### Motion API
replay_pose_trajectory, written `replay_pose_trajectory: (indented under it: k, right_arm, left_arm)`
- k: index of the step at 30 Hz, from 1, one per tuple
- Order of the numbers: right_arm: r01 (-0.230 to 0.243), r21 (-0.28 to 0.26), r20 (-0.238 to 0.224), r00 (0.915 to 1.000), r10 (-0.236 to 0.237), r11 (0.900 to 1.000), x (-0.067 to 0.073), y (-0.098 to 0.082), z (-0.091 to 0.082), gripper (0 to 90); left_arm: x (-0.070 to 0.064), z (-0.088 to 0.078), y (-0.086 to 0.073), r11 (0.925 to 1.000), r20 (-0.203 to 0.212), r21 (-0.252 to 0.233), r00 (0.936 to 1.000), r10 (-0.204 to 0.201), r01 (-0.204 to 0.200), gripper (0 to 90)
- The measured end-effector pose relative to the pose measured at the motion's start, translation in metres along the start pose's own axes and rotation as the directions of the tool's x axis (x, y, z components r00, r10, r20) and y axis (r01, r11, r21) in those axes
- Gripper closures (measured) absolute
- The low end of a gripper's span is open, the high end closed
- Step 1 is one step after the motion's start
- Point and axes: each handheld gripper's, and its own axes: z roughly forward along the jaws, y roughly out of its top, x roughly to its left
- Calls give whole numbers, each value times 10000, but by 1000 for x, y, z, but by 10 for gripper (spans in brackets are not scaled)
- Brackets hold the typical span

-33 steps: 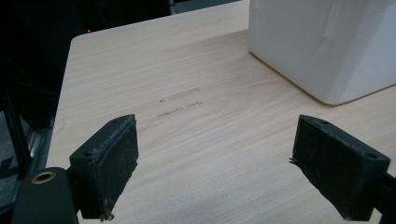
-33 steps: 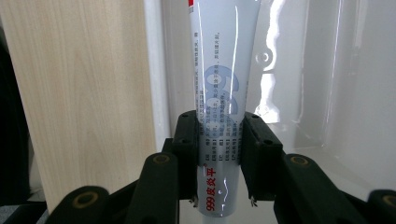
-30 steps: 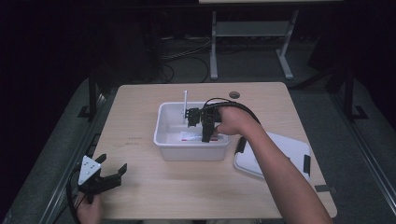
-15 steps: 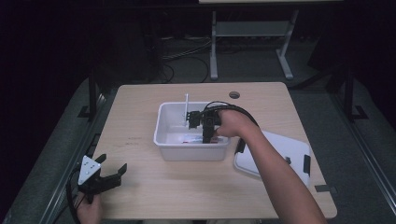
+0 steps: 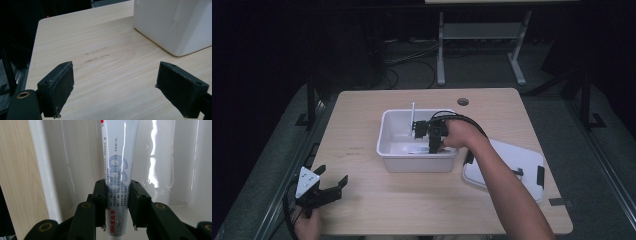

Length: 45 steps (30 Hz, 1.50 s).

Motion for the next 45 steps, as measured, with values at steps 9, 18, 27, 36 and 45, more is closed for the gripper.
replay_pose_trajectory:
  k: [9,18,27,36,45]
  right_arm:
    - [-88,35,-105,9999,88,10000,-2,1,6,677]
    - [-153,-114,-70,9999,153,9998,-1,2,3,624]
    - [-172,-271,96,9998,174,9995,1,0,-7,597]
    - [-146,-257,428,9990,157,9996,4,-3,-23,584]
    - [-249,-391,581,9979,271,9989,7,-11,-40,582]
  left_arm:
    - [0,0,0,10000,-10,2,10000,9,-9,138]
    - [0,0,0,10000,-6,8,10000,10,-10,138]
    - [0,0,0,10000,-16,13,10000,0,0,138]
    - [0,1,0,10000,-14,-52,10000,-69,69,137]
    - [-1,0,0,10000,-5,7,10000,26,-26,138]
